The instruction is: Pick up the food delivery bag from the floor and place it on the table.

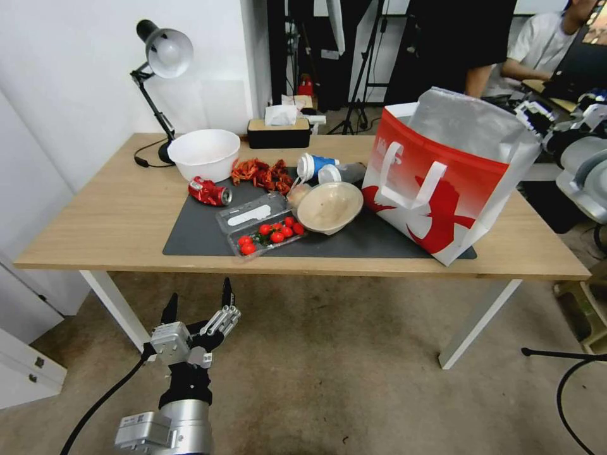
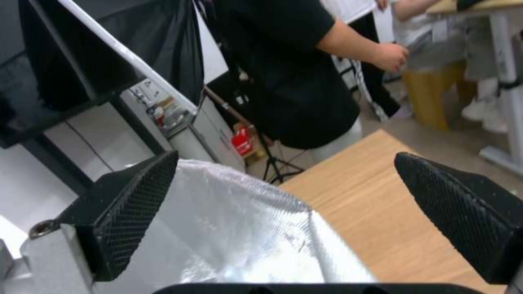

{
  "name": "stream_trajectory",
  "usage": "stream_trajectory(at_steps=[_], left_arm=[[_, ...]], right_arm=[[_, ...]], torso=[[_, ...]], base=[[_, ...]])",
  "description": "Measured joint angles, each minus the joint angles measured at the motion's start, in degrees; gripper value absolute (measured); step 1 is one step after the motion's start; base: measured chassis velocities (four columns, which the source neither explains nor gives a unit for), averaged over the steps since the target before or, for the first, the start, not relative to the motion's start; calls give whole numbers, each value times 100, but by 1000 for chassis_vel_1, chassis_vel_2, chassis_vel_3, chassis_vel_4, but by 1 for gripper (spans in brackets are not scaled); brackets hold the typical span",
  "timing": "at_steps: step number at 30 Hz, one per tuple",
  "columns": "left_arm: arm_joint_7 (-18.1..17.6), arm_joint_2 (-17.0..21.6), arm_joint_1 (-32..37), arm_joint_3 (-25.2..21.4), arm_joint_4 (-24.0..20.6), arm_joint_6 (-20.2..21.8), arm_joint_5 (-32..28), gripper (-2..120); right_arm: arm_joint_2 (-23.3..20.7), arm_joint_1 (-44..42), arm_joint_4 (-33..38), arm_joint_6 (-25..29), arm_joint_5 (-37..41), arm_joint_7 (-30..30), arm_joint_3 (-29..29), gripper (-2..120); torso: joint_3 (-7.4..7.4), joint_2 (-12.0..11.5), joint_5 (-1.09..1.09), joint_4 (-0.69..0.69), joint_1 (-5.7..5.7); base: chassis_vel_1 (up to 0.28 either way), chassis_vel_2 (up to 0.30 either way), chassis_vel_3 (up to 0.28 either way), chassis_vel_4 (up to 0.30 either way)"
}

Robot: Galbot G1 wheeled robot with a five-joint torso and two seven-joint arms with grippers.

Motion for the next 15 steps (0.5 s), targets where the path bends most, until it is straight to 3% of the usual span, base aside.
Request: stream_trajectory(at_steps=[15], left_arm=[[0,-16,-26,-13,2,-31,51,100]], right_arm=[[-104,-243,40,381,-850,-547,113,100]], torso=[[0,0,0,0,0]], base=[[0,0,0,0]])
